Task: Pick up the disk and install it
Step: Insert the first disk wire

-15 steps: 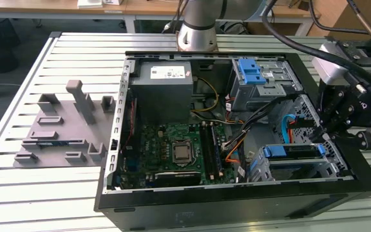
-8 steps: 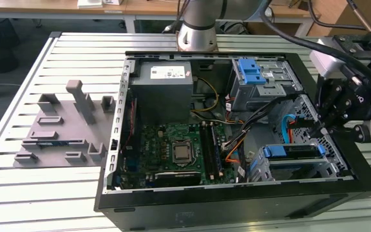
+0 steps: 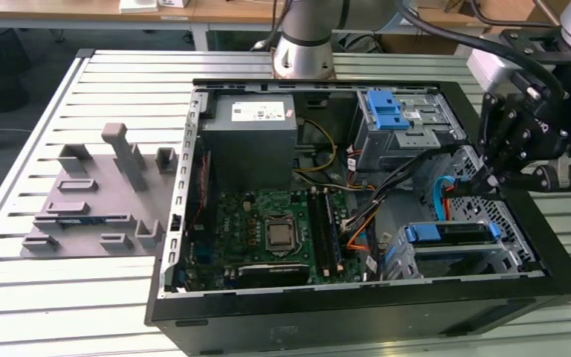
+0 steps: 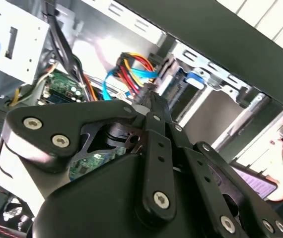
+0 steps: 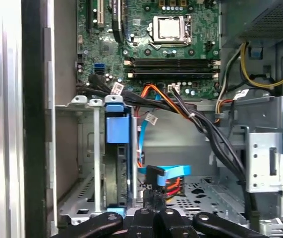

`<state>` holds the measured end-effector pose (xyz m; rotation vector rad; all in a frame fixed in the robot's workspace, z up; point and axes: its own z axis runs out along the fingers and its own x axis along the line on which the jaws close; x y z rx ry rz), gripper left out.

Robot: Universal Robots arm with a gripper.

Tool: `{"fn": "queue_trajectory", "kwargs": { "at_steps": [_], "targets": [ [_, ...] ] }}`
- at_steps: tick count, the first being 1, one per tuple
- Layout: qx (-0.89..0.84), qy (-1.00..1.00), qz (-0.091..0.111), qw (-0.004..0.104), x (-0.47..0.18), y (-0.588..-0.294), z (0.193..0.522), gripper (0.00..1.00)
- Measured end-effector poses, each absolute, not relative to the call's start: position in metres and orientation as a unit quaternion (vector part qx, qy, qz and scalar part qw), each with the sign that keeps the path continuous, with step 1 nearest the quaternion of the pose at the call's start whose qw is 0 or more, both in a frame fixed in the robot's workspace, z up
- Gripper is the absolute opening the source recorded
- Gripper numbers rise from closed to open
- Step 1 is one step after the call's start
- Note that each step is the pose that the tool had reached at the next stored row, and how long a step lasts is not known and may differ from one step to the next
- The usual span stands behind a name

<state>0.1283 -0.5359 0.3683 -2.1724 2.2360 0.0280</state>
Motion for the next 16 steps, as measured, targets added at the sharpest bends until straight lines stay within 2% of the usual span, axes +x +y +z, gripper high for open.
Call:
{"fn": "queue_trajectory", "kwargs": {
  "at_steps": [11, 12, 15, 16],
  "targets": [
    [-0.697, 0.717, 0.003, 0.009, 0.125, -0.5323, 0.3684, 0.11],
    [-0.697, 0.717, 0.001, 0.007, 0.1247, -0.5319, 0.3682, 0.18],
    [-0.697, 0.717, -0.002, 0.004, 0.1247, -0.5285, 0.3675, 0.19],
    [-0.697, 0.717, -0.002, 0.004, 0.1246, -0.5268, 0.3672, 0.25]
  ]
}}
